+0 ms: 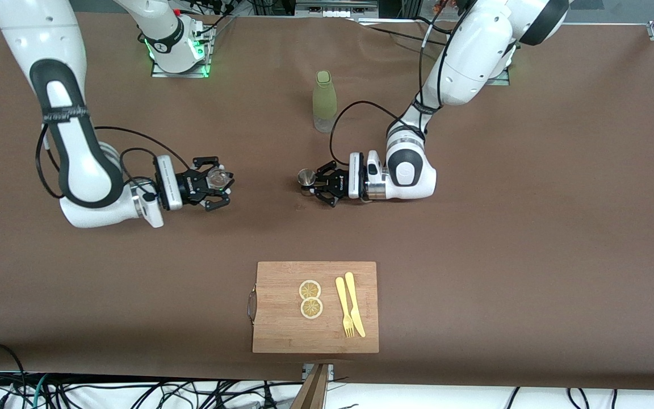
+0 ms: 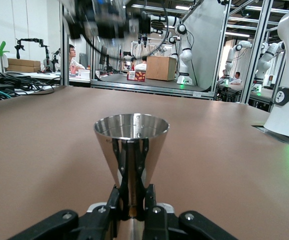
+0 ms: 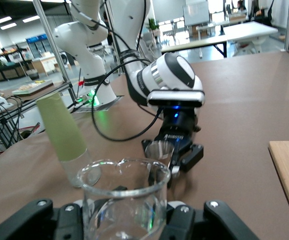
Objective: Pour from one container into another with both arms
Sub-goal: 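Lift the jigger with the left gripper while the right gripper lifts the glass, then bring the jigger above the glass held by the right gripper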
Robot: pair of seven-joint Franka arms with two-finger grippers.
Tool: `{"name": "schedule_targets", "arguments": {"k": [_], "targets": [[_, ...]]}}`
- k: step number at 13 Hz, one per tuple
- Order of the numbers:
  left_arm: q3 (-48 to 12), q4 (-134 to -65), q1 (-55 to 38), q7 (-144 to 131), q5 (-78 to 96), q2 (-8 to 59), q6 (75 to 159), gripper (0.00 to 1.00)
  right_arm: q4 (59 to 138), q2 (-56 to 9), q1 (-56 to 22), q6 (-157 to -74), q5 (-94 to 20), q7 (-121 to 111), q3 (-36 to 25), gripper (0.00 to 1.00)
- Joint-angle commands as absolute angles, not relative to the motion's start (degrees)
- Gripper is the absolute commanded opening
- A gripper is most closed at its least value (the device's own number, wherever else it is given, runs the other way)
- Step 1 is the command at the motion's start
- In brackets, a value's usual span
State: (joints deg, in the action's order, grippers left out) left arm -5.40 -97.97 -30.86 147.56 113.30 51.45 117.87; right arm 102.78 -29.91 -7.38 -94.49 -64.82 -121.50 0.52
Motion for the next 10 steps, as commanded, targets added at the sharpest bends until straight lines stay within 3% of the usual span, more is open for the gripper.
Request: {"name": "schedule_targets", "arguments": {"k": [1,10], "targets": [[-5.19,-94.40,-32.95,148.36,116.45,54.05,118.56,0.00,104.41,-26.37,-11.59,-98.95,-66.18,-115.51,0.18,0.08],[-5.01,-90.62,-34.10,148.18,117.60,55.11,119.62,0.00,109.07,-20.58,-18.37,-109.77,-68.12,-111.38,0.18,0.05]]}}
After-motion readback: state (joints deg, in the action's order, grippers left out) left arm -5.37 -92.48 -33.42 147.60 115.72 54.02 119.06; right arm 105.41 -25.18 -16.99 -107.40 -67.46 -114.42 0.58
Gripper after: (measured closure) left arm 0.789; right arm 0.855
